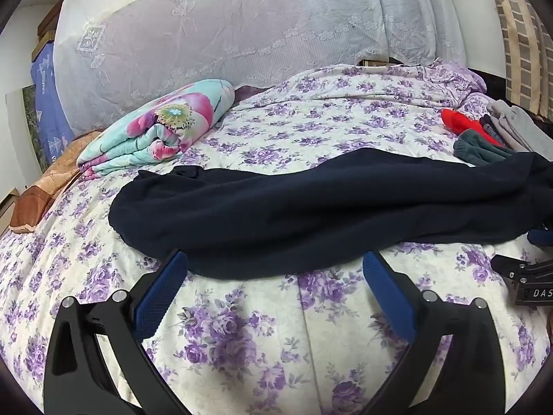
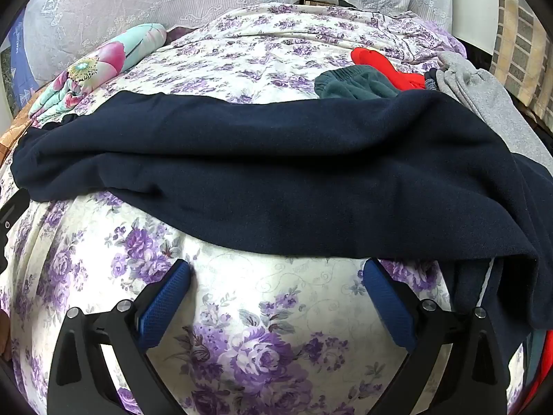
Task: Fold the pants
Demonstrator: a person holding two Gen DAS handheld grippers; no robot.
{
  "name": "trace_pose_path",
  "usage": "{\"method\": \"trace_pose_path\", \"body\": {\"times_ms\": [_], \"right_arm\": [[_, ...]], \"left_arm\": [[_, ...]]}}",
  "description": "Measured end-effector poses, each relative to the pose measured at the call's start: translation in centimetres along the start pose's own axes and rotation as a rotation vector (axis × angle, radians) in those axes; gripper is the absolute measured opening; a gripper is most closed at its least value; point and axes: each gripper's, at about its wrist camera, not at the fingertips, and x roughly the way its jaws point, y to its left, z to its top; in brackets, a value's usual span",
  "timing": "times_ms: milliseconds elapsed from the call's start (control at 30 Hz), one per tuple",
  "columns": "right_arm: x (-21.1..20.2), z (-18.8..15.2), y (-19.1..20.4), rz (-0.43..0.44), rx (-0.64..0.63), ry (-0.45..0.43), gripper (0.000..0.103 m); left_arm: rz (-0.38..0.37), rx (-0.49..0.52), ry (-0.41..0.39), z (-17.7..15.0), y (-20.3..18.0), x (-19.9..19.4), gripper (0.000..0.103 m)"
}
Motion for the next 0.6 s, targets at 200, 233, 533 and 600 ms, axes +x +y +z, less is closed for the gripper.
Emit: {"method": "trace_pose_path", "body": {"times_ms": [200,233,533,600], "right_arm": [[0.0,0.0,0.0,0.0,0.0,0.0,0.1],[0.0,0.0,0.0,0.0,0.0,0.0,0.1],[0.0,0.01,0.0,0.0,0.0,0.0,0.1],[0.01,0.01,0.0,0.0,0.0,0.0,0.1]], "left_arm": [[0.0,-0.001,0.001,0.03,0.0,0.01,0.099],[-0.001,-0.001,0.002,0.03,0.03,0.01,0.099],[-0.003,-0.004,0.003,0.03,0.11,0.04,0.099],[-0.004,-0.005,0.004,0.03,0.13,0.04,0.099]]}}
